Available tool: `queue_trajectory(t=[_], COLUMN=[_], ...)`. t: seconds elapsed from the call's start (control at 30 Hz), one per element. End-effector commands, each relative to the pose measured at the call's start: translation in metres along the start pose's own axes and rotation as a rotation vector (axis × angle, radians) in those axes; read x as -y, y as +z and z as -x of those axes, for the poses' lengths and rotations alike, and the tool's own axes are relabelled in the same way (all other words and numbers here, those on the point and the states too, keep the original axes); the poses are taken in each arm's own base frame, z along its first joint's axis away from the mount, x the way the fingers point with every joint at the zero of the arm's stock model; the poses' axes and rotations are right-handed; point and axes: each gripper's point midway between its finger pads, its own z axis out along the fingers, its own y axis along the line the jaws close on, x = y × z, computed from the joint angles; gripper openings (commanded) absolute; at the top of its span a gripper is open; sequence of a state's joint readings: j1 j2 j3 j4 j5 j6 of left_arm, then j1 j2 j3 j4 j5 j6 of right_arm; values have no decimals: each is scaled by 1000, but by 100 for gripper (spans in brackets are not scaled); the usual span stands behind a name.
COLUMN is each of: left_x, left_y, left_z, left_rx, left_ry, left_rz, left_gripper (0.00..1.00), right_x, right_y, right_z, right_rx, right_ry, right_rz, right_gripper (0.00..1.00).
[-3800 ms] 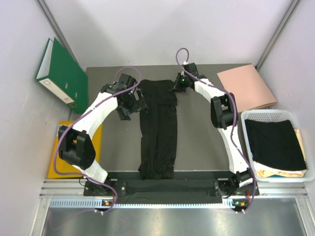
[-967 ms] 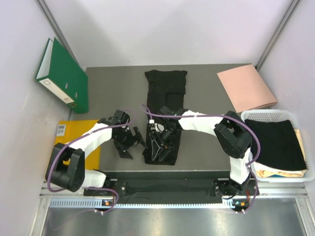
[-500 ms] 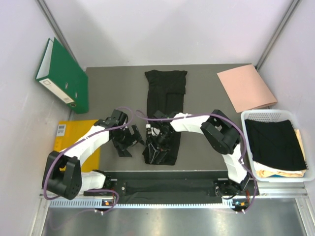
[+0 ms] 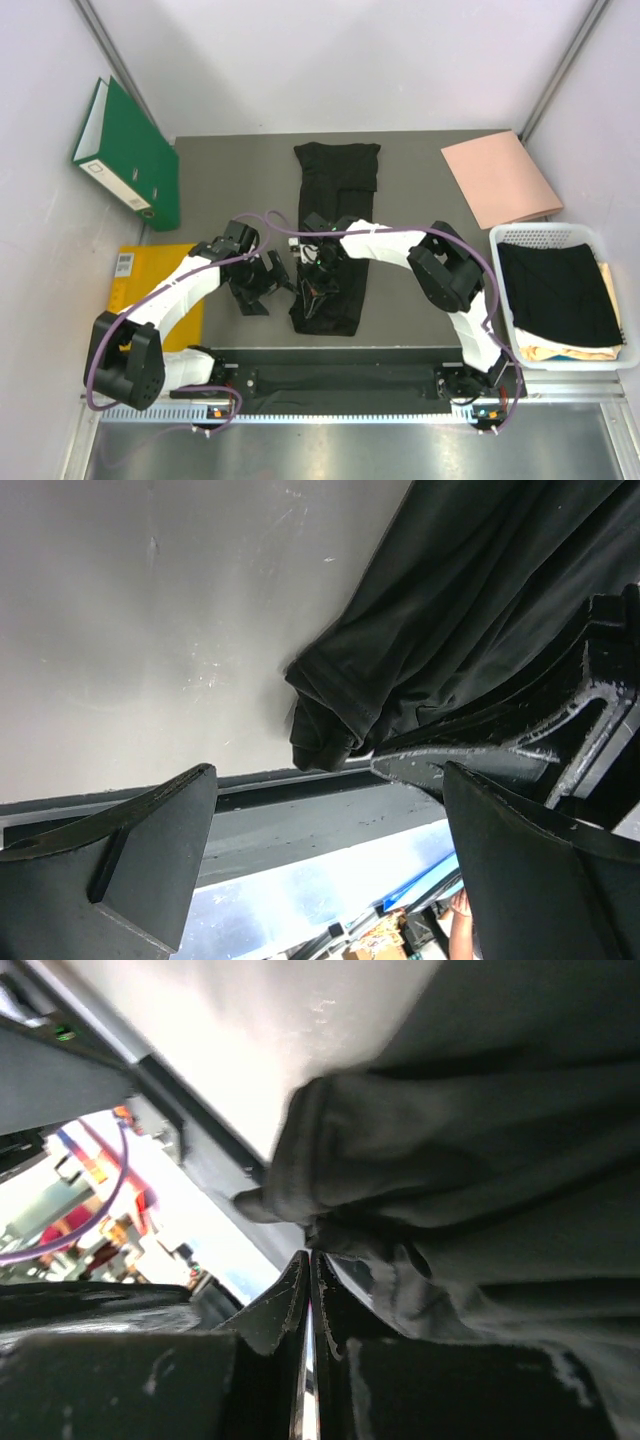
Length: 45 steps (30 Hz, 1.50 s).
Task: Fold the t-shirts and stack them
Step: Grab the bottom of the folded rectangular tshirt with both arms
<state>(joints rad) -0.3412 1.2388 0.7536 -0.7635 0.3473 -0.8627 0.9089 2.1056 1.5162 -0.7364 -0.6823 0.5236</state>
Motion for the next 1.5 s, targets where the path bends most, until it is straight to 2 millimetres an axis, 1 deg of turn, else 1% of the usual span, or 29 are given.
queue_trajectory(t=[0.0, 0.07, 0.13, 0.23, 0.33, 0.4, 0.43, 0.47, 0.5, 0.53, 0.57, 0.6, 0.63, 0.67, 0.7, 0.73, 0.77, 0.83, 0.87, 0.9, 0.93, 0.97, 1.0, 1.03, 1.1, 1.13, 1.2, 1.33, 1.47], left_x=[9, 4, -5, -12, -12, -16, -5, -10, -6, 9, 12, 18, 34, 36, 42, 52, 56, 59, 60, 60, 58, 61, 62, 61, 61, 59, 57, 54, 57], left_y=[-8, -5, 4, 12, 13, 12, 9, 6, 3, -2, -6, -8, -14, -17, -21, -22, -22, -14, -11, -6, 2, 5, 9, 15, 19, 20, 21, 28, 35], left_z=[2, -5, -15, -23, -24, -17, -17, -10, -8, -8, -2, -5, -1, -2, 1, 3, 3, -1, -3, -10, -10, -11, -14, -15, -17, -17, -17, -23, -28], left_rx=[20, 1, -32, -54, -39, 24, 45, 103, 130, 162, 212, 232, 266, 275, 327, 343, 354, 356, 351, 335, 334, 330, 321, 309, 304, 302, 307, 275, 249], left_ry=[36, 40, 33, 28, 82, 152, 210, 235, 266, 331, 359, 413, 443, 467, 517, 546, 575, 658, 683, 724, 741, 749, 757, 760, 757, 751, 736, 732, 754], left_rz=[-42, -45, -52, -68, -69, -11, -8, 57, 74, 73, 103, 118, 109, 139, 174, 191, 216, 292, 313, 340, 382, 389, 397, 413, 422, 434, 439, 425, 411], left_gripper=[99, 96, 91, 82, 78, 81, 82, 89, 91, 94, 96, 96, 96, 96, 96, 96, 96, 94, 93, 90, 88, 84, 79, 72, 66, 60, 54, 51, 52], right_x=[-7, -7, -8, -6, -3, 1, 1, 5, 7, 10, 17, 20, 28, 36, 41, 51, 64, 77, 98, 108, 124, 133, 140, 155, 166, 174, 181, 197, 202], right_y=[-19, -31, -44, -56, -70, -75, -80, -81, -83, -86, -88, -90, -98, -99, -103, -118, -120, -136, -148, -155, -169, -175, -181, -191, -202, -210, -218, -231, -233], right_z=[5, 2, -4, -10, -13, -15, -15, -15, -16, -15, -13, -13, -8, -9, -4, 3, 1, 10, 14, 16, 20, 21, 22, 22, 22, 21, 19, 16, 14], right_rx=[58, 72, 84, 96, 121, 123, 133, 134, 136, 144, 150, 153, 176, 177, 205, 251, 260, 332, 370, 395, 434, 450, 463, 483, 505, 526, 537, 554, 551], right_ry=[-68, -89, -109, -103, -99, -89, -88, -78, -74, -72, -54, -51, -30, -11, -1, 30, 63, 86, 147, 168, 212, 234, 237, 276, 290, 309, 316, 347, 350], right_rz=[-73, -107, -129, -137, -145, -144, -142, -143, -145, -154, -159, -161, -164, -167, -164, -157, -161, -142, -141, -136, -124, -123, -122, -130, -136, -140, -143, -145, -137], right_gripper=[0, 0, 0, 0, 0, 0, 0, 1, 4, 7, 19, 25, 30, 41, 46, 52, 60, 67, 70, 70, 71, 71, 71, 71, 71, 71, 71, 71, 71])
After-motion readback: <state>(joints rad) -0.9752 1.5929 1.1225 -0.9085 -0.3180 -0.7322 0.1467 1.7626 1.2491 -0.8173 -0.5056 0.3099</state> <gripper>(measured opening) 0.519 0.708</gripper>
